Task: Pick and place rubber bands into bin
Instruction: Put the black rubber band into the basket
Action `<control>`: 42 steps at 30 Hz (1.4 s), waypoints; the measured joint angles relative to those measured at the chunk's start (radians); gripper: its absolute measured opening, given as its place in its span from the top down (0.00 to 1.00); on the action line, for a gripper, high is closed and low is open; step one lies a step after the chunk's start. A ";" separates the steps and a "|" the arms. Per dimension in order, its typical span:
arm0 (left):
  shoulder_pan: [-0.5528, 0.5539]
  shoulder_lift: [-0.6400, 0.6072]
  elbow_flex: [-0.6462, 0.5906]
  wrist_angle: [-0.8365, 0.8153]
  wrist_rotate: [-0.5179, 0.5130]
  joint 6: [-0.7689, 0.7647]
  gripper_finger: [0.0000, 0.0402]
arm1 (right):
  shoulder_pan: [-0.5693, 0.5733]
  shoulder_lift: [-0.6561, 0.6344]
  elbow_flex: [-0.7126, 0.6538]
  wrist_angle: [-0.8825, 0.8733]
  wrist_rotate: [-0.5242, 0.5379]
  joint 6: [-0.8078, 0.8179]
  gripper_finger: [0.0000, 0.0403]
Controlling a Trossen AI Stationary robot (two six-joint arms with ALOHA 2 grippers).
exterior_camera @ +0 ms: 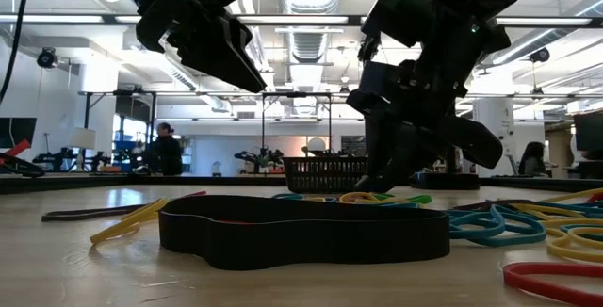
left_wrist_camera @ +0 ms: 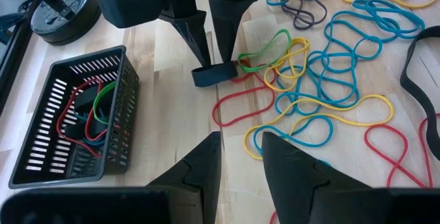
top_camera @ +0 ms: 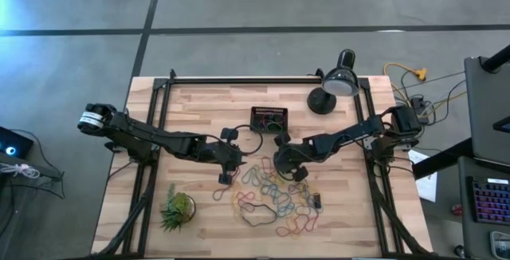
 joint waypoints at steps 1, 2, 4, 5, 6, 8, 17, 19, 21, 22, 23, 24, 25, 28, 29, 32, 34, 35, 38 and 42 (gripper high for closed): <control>0.000 0.000 0.000 0.000 0.000 0.000 0.77 | 0.000 0.000 0.000 0.000 0.003 0.000 0.71; 0.000 0.000 0.000 0.000 0.000 0.000 0.77 | 0.000 0.000 0.000 0.000 0.009 0.000 0.71; 0.000 0.000 0.000 0.000 0.000 0.000 0.77 | 0.000 0.000 0.000 0.000 0.040 0.005 0.71; 0.000 0.000 0.000 0.000 0.000 0.000 0.77 | 0.000 0.000 0.000 -0.001 0.052 0.008 0.71; 0.000 0.000 0.000 0.000 0.000 0.000 0.77 | 0.000 0.000 0.000 -0.001 0.055 0.011 0.71; 0.000 0.000 0.000 0.000 0.000 0.000 0.77 | 0.000 -0.002 0.000 -0.001 0.056 0.011 0.71; 0.000 0.000 -0.001 -0.001 0.000 0.000 0.77 | 0.000 -0.006 0.000 0.006 0.055 0.005 0.70; 0.000 0.000 -0.001 -0.001 0.000 0.000 0.77 | 0.000 -0.006 0.000 0.009 0.055 0.001 0.69; 0.000 0.000 -0.001 0.000 0.000 0.000 0.77 | 0.000 -0.006 0.000 0.019 0.051 0.000 0.69; 0.000 0.000 -0.001 0.000 0.000 0.000 0.77 | 0.000 -0.003 0.000 0.026 0.047 0.000 0.68; 0.000 0.000 -0.001 0.000 0.000 0.000 0.77 | 0.000 -0.002 0.000 0.035 0.046 0.000 0.68; 0.000 0.000 -0.001 0.000 0.000 0.000 0.77 | 0.000 -0.001 0.000 0.041 0.044 -0.001 0.68; 0.000 0.000 -0.001 -0.001 0.000 0.000 0.77 | 0.000 -0.001 0.000 0.045 0.043 -0.001 0.68; -0.001 0.000 -0.002 -0.001 0.000 0.000 0.77 | 0.000 -0.001 0.000 0.059 0.044 -0.004 0.70; -0.001 0.000 -0.002 0.000 0.000 0.000 0.77 | 0.000 -0.001 0.000 0.058 0.044 -0.004 0.72; -0.001 0.000 -0.002 -0.001 0.000 0.000 0.77 | -0.001 -0.001 -0.001 0.059 0.043 -0.003 0.77; -0.001 0.000 -0.002 0.000 0.000 0.000 0.77 | -0.001 -0.001 -0.004 0.058 0.032 -0.004 0.81; -0.001 0.000 -0.002 0.000 0.000 0.000 0.77 | -0.001 -0.001 -0.005 0.058 0.021 -0.003 0.83; -0.001 0.000 -0.002 0.000 0.000 0.000 0.77 | -0.001 -0.001 -0.006 0.061 0.013 -0.003 0.87; 0.000 0.000 -0.002 0.000 0.000 0.000 0.77 | -0.001 -0.001 -0.008 0.059 -0.003 -0.002 0.89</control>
